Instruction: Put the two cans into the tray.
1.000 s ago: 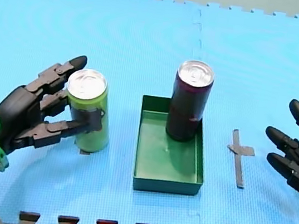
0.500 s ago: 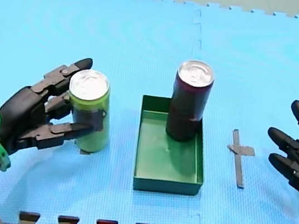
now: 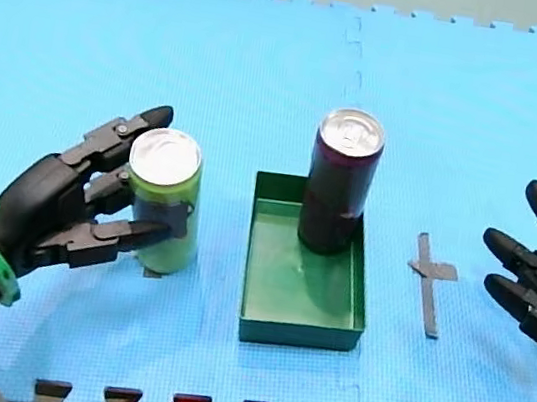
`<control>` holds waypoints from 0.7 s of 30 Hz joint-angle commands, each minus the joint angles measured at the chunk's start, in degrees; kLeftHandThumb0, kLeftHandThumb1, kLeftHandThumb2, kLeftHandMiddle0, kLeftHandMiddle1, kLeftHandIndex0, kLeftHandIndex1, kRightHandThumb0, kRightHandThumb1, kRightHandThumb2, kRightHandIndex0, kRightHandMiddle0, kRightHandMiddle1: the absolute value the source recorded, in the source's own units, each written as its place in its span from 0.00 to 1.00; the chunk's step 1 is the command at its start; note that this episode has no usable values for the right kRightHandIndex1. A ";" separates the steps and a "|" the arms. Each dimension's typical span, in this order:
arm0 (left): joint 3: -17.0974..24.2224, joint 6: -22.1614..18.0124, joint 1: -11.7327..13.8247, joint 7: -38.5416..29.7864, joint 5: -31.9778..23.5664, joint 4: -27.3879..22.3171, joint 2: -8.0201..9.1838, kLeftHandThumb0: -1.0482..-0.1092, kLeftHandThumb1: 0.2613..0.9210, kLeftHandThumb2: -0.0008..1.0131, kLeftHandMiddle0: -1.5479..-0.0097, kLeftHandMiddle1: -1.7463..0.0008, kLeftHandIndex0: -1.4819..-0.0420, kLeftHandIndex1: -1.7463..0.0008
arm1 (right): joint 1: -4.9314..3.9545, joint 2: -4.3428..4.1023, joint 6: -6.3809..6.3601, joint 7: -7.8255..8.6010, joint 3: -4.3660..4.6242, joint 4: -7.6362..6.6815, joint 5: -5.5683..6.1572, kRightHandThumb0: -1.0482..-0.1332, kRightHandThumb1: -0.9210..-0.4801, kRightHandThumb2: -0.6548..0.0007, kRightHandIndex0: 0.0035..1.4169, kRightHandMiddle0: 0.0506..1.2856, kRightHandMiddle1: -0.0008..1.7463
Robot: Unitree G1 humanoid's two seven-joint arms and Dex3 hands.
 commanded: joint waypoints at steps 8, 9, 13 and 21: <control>-0.10 0.58 -0.06 -0.41 -0.05 0.03 0.20 0.00 1.00 0.13 0.89 1.00 0.92 1.00 | 0.22 -0.23 0.30 -0.18 0.01 -0.62 0.17 0.00 0.00 0.70 0.19 0.10 0.00; -0.10 0.56 -0.07 -0.35 -0.03 0.04 0.15 0.00 1.00 0.13 0.89 1.00 0.92 1.00 | 0.31 -0.23 0.26 -0.17 0.01 -0.71 0.18 0.00 0.00 0.70 0.19 0.10 0.00; -0.04 0.39 -0.02 0.03 0.06 0.01 0.08 0.00 1.00 0.13 0.89 1.00 0.92 1.00 | 0.60 -0.15 0.22 -0.17 0.01 -1.06 0.26 0.00 0.00 0.69 0.19 0.10 0.00; -0.09 -0.90 0.35 1.24 1.04 0.04 0.29 0.00 1.00 0.12 0.89 1.00 0.92 1.00 | 0.73 -0.09 0.58 0.00 -0.01 -1.49 0.53 0.00 0.00 0.68 0.19 0.10 0.00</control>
